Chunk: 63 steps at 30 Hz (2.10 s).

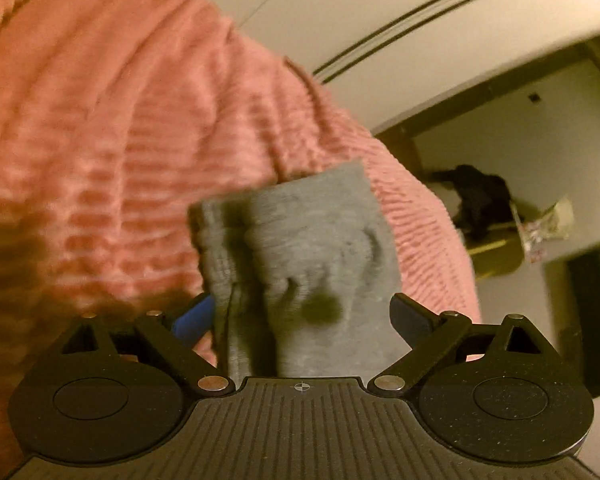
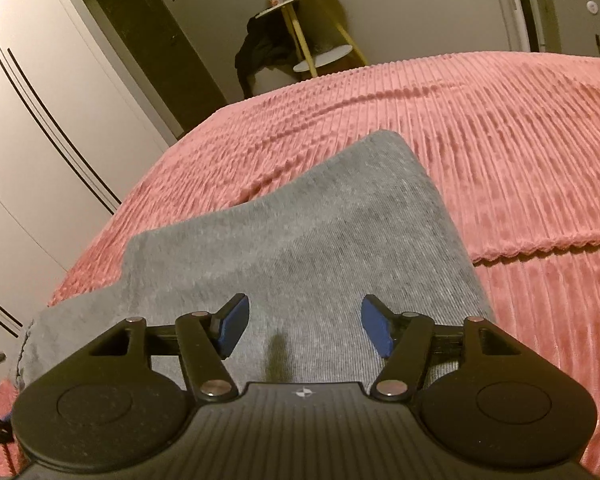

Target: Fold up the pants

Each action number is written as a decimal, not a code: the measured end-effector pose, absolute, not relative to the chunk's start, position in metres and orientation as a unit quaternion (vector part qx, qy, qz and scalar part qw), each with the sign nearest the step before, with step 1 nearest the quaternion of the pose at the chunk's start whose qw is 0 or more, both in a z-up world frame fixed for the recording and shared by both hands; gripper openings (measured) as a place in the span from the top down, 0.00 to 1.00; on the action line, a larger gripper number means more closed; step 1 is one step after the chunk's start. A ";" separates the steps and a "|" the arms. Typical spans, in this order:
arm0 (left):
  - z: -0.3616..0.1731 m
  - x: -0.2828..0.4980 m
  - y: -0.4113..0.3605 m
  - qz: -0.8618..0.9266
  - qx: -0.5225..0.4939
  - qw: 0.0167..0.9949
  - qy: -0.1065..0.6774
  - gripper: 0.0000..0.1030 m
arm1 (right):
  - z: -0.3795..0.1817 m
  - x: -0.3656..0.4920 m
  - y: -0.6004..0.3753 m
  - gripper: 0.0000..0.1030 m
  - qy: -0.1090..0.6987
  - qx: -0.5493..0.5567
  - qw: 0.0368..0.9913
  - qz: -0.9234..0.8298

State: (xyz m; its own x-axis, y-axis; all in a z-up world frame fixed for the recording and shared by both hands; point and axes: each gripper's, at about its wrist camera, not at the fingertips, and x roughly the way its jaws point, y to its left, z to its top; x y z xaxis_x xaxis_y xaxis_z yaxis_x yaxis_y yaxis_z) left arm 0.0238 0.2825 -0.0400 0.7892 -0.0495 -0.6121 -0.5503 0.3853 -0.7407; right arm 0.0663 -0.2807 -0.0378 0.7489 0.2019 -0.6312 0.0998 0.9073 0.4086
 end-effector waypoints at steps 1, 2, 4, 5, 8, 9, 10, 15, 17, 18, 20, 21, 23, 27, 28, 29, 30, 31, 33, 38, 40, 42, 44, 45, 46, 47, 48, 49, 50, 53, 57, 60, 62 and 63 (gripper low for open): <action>-0.045 0.024 0.284 0.161 -0.541 0.777 0.279 0.07 | -0.038 0.066 -0.280 0.38 0.354 0.213 0.910 0.027; -0.049 0.023 0.284 0.160 -0.547 0.775 0.275 0.08 | -0.038 0.067 -0.280 0.38 0.355 0.212 0.910 0.026; -0.056 0.029 0.289 0.151 -0.551 0.773 0.274 0.11 | -0.039 0.067 -0.279 0.38 0.357 0.210 0.910 0.024; -0.061 0.031 0.290 0.153 -0.552 0.772 0.275 0.12 | -0.039 0.068 -0.280 0.38 0.357 0.210 0.910 0.024; -0.074 0.040 0.301 0.149 -0.548 0.773 0.283 0.12 | -0.040 0.069 -0.279 0.37 0.359 0.207 0.910 0.022; -0.075 0.043 0.302 0.148 -0.544 0.777 0.279 0.12 | -0.040 0.069 -0.279 0.37 0.360 0.206 0.910 0.022; -0.075 0.046 0.303 0.147 -0.538 0.782 0.277 0.13 | -0.040 0.070 -0.278 0.37 0.361 0.205 0.910 0.021; -0.066 0.054 0.301 0.167 -0.488 0.807 0.288 0.47 | -0.040 0.070 -0.277 0.37 0.359 0.202 0.911 0.017; -0.056 0.046 0.298 0.136 -0.480 0.829 0.252 0.54 | -0.041 0.069 -0.278 0.37 0.358 0.206 0.911 0.016; -0.053 0.041 0.297 0.121 -0.480 0.836 0.235 0.54 | -0.041 0.069 -0.278 0.37 0.357 0.207 0.911 0.015; -0.053 0.042 0.298 0.111 -0.485 0.838 0.223 0.46 | -0.041 0.069 -0.278 0.37 0.357 0.208 0.911 0.014; -0.057 0.046 0.299 0.119 -0.488 0.833 0.230 0.43 | -0.042 0.070 -0.278 0.37 0.358 0.206 0.911 0.014; -0.067 0.054 0.303 0.137 -0.502 0.817 0.247 0.25 | -0.042 0.071 -0.277 0.37 0.361 0.203 0.910 0.014; -0.077 0.062 0.308 0.151 -0.525 0.799 0.252 0.31 | -0.042 0.072 -0.276 0.37 0.362 0.204 0.909 0.012; -0.074 0.064 0.308 0.157 -0.522 0.798 0.257 0.41 | -0.042 0.071 -0.277 0.36 0.361 0.206 0.910 0.012; -0.070 0.064 0.306 0.163 -0.515 0.799 0.264 0.46 | -0.041 0.071 -0.277 0.36 0.359 0.208 0.910 0.012; -0.064 0.065 0.304 0.166 -0.504 0.804 0.269 0.48 | -0.041 0.070 -0.278 0.36 0.356 0.212 0.910 0.012; -0.053 0.067 0.300 0.165 -0.485 0.816 0.267 0.52 | -0.041 0.069 -0.280 0.36 0.352 0.217 0.910 0.011; -0.028 0.069 0.288 0.161 -0.434 0.848 0.259 0.55 | -0.040 0.067 -0.284 0.36 0.344 0.233 0.909 0.008; 0.052 0.070 0.227 0.108 -0.292 0.927 0.208 0.57 | -0.039 0.065 -0.291 0.37 0.334 0.255 0.908 0.010; 0.083 0.067 0.188 0.071 -0.226 0.954 0.183 0.57 | -0.038 0.065 -0.292 0.36 0.331 0.256 0.908 0.012; 0.104 0.065 0.149 0.034 -0.164 0.972 0.166 0.57 | -0.038 0.065 -0.293 0.36 0.329 0.259 0.908 0.015; 0.119 0.062 0.104 -0.017 -0.110 0.982 0.151 0.57 | -0.038 0.064 -0.296 0.36 0.327 0.265 0.907 0.017; 0.122 0.062 0.085 -0.039 -0.092 0.984 0.150 0.57 | -0.038 0.064 -0.297 0.36 0.326 0.269 0.906 0.018; 0.122 0.063 0.063 -0.065 -0.071 0.984 0.152 0.56 | -0.038 0.064 -0.299 0.36 0.324 0.274 0.905 0.019; 0.119 0.065 0.043 -0.088 -0.056 0.982 0.158 0.54 | -0.038 0.063 -0.300 0.36 0.322 0.279 0.904 0.020; 0.113 0.069 0.028 -0.105 -0.045 0.979 0.168 0.52 | -0.038 0.062 -0.301 0.36 0.321 0.284 0.903 0.021; 0.103 0.073 0.008 -0.119 -0.031 0.974 0.190 0.45 | -0.038 0.062 -0.302 0.36 0.319 0.289 0.902 0.023; 0.092 0.076 -0.007 -0.130 -0.023 0.968 0.213 0.31 | -0.037 0.060 -0.303 0.36 0.317 0.294 0.901 0.024; 0.053 0.081 -0.035 -0.155 -0.023 0.944 0.292 0.09 | -0.036 0.057 -0.307 0.36 0.310 0.309 0.898 0.032; 0.037 0.074 -0.025 -0.116 -0.067 0.929 0.345 0.09 | -0.037 0.054 -0.312 0.34 0.309 0.328 0.891 0.058; 0.040 0.072 0.008 -0.048 -0.127 0.928 0.346 0.08 | -0.038 0.060 -0.308 0.31 0.323 0.328 0.884 0.079; 0.035 0.075 0.032 -0.001 -0.153 0.922 0.355 0.07 | -0.040 0.065 -0.303 0.31 0.343 0.325 0.876 0.096; 0.032 0.075 0.039 0.015 -0.161 0.918 0.363 0.07 | -0.041 0.067 -0.301 0.31 0.352 0.330 0.869 0.106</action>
